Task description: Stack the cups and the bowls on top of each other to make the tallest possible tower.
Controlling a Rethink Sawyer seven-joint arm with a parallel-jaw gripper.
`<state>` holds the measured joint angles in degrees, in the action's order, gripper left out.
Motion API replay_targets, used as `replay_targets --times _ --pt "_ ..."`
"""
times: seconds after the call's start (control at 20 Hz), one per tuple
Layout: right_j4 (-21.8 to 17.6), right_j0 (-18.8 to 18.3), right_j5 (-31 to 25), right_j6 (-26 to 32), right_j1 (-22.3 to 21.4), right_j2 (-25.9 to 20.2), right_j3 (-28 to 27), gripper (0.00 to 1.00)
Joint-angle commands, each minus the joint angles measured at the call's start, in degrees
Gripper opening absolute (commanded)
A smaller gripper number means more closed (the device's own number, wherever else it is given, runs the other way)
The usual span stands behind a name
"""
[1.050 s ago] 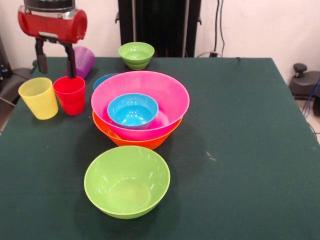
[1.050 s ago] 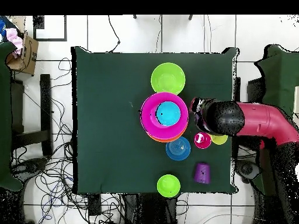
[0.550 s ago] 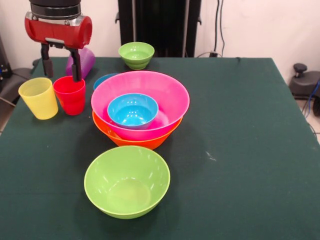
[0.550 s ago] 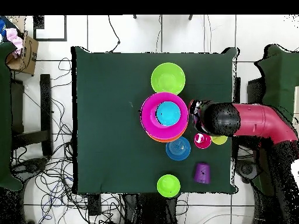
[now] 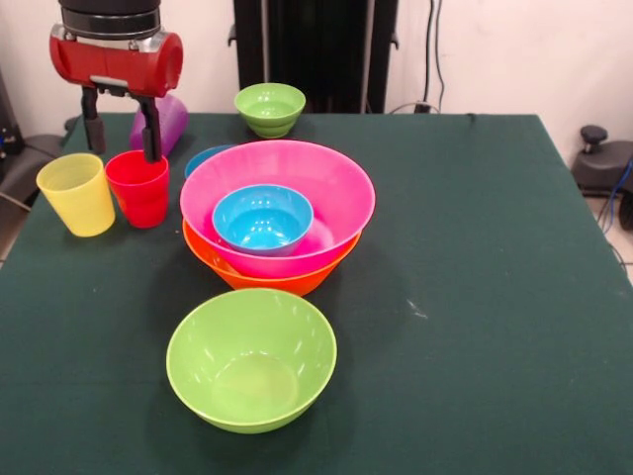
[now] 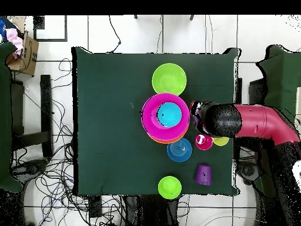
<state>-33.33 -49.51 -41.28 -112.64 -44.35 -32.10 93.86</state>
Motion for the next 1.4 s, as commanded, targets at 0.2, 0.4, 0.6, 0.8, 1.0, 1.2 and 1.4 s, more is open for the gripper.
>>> replay_targets --times 0.2,0.4,0.6,0.8,1.0,1.2,1.4 --pt "-4.6 2.4 3.7 6.2 3.8 -0.3 1.7 1.0" --pt "-3.9 3.2 3.5 4.9 3.5 -0.3 1.7 1.0" --pt "-3.8 3.6 3.7 4.4 3.9 -0.2 1.3 1.0" --pt "-4.0 3.7 4.1 4.2 4.0 0.0 1.3 1.0" --pt "-4.2 3.8 4.6 3.9 4.2 0.3 1.2 1.0" --pt "-4.8 3.6 5.8 3.7 5.0 0.9 1.7 1.0" --pt "-6.2 3.1 8.6 2.7 6.9 2.0 2.2 1.0"
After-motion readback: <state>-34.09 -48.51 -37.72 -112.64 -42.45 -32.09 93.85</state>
